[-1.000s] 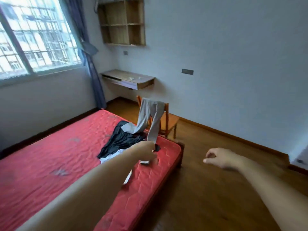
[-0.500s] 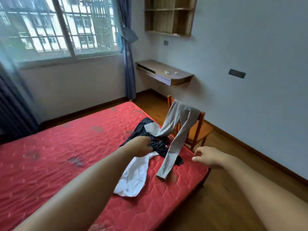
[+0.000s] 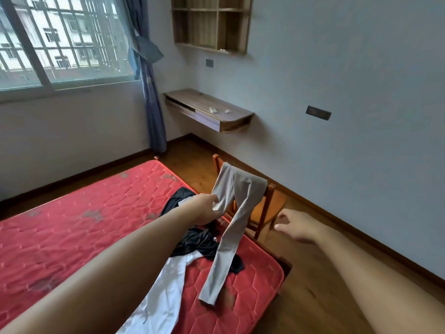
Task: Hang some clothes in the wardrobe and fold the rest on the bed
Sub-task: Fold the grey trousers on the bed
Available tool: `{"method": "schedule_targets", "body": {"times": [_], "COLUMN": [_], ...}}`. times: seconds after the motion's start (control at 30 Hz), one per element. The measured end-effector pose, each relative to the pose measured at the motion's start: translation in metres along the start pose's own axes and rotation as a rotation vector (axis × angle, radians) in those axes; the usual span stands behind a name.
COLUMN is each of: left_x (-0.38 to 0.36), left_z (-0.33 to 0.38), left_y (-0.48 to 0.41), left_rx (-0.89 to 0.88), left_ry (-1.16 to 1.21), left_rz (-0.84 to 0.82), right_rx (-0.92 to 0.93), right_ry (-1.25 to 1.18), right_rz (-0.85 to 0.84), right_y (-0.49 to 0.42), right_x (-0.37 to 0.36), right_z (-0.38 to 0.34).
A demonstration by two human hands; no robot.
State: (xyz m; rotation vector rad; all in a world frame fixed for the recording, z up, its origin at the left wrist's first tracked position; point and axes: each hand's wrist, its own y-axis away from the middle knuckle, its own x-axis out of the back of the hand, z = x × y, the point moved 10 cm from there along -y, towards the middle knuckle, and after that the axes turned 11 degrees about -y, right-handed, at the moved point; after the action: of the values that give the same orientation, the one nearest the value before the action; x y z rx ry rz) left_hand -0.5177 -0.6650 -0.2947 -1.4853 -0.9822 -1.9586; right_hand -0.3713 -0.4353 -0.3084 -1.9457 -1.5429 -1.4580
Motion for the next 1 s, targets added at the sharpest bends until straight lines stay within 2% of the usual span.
{"method": "schedule_targets", "body": {"times": [0.17, 0.4, 0.67, 0.87, 1.0], "left_x": [-0.004, -0.022, -0.047, -0.078, -0.09], "left_z": [-0.006, -0.006, -0.016, -0.032, -0.036], "left_y": [-0.088, -0.245, -0.399, -0.467, -0.494], "left_rx": [0.062, 0.182, 0.315, 0.38, 0.415], "left_ry": [0.027, 0.049, 0.154, 0.203, 0.248], "left_rz": [-0.034, -0.074, -0.046, -0.078, -0.075], "right_rx": [0.012, 0.022, -0.005, -0.197, -0.308], "right_ry": [-0.051, -0.003, 0.009, -0.304, -0.648], "right_rz": [-0.01, -0.006, -0.026, -0.066, -0.087], "right_y": [-0.1, -0.264, -0.42, -0.48, -0.5], "right_x": [0.023, 0.051, 0.024, -0.019, -0.03], "right_z": [0.003, 0.023, 0.053, 0.072, 0.085]}}
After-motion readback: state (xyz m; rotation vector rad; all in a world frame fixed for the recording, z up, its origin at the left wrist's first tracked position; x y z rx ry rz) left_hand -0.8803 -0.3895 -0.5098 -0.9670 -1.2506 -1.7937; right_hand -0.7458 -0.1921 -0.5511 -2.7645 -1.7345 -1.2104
